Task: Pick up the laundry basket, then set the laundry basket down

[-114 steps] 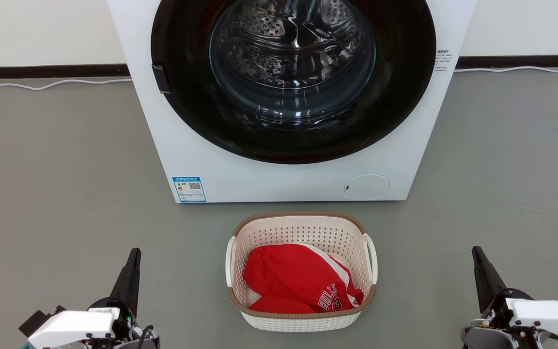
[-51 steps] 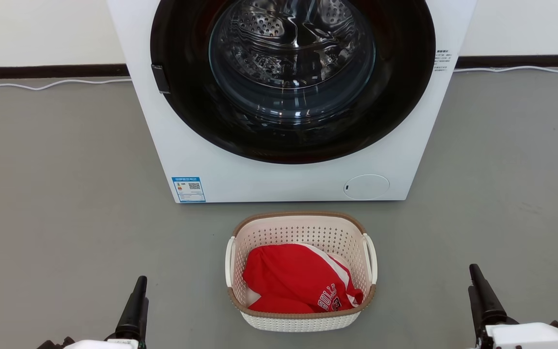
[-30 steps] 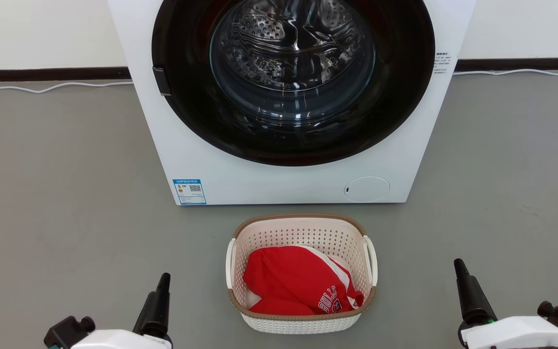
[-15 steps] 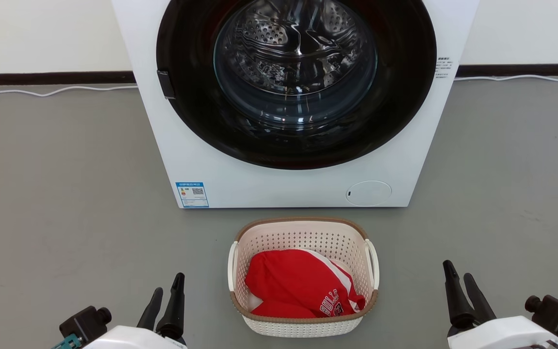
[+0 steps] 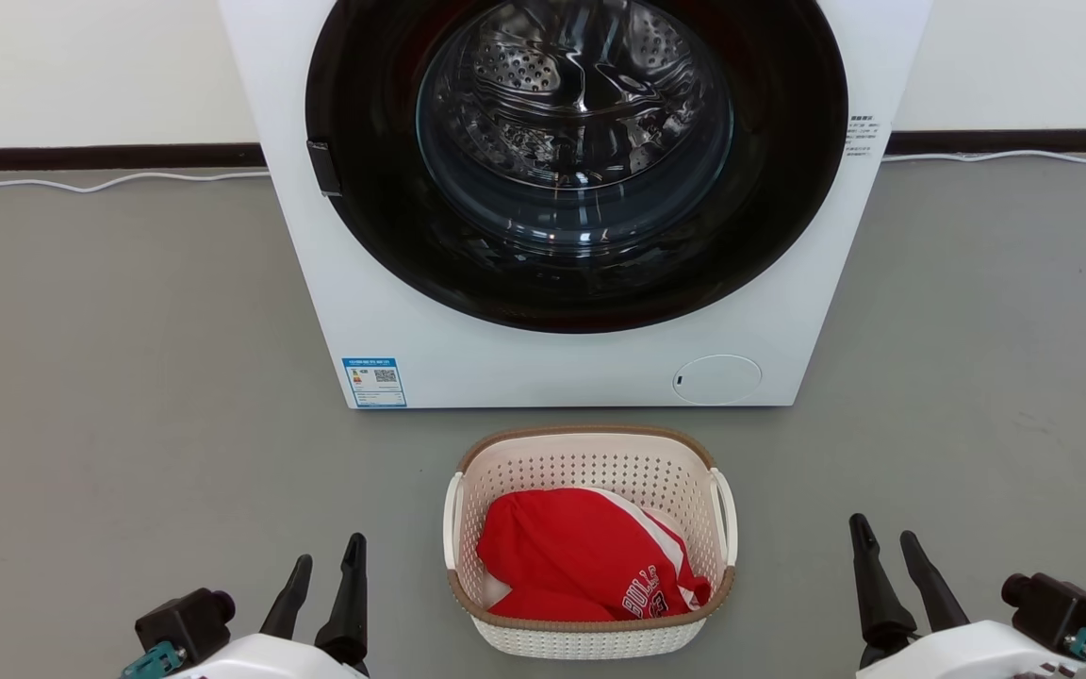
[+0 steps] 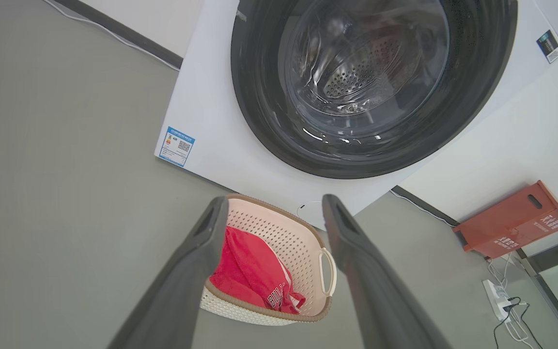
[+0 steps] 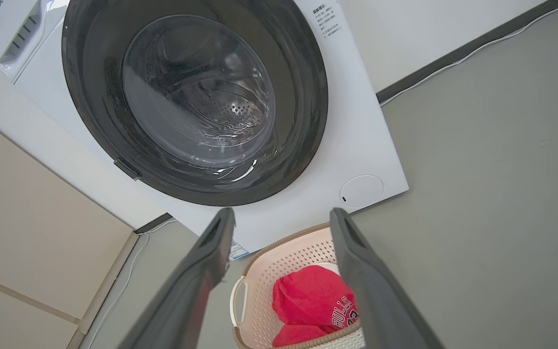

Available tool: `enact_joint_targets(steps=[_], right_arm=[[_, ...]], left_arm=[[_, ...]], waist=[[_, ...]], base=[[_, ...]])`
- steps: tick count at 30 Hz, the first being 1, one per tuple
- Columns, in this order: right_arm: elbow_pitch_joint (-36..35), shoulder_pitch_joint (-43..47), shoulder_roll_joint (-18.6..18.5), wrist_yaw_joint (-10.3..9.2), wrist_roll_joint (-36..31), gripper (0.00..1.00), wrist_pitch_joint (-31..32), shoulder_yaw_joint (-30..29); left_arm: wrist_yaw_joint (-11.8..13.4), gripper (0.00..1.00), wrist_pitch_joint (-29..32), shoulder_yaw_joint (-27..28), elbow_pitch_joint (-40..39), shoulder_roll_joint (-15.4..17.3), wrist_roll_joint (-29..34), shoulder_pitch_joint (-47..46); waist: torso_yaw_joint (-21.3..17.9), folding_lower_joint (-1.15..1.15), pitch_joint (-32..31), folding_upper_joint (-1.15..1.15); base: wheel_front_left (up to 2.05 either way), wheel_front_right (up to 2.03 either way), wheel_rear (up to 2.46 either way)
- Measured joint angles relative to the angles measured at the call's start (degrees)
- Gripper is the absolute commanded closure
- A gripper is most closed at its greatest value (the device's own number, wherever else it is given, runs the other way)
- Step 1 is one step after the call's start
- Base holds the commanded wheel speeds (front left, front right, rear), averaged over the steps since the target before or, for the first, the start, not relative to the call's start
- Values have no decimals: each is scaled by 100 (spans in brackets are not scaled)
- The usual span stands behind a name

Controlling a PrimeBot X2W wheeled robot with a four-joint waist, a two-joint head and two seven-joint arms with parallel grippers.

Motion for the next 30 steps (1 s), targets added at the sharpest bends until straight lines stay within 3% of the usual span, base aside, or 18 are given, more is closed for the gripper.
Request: enact_joint_targets(steps=[30], right_arm=[[255,1,-129,1,-1635,0,-508,341]], left_arm=[[166,0,-457,-227,-23,-11,2074,1]], waist=[[-53,0,40,0]], base=[[0,0,0]])
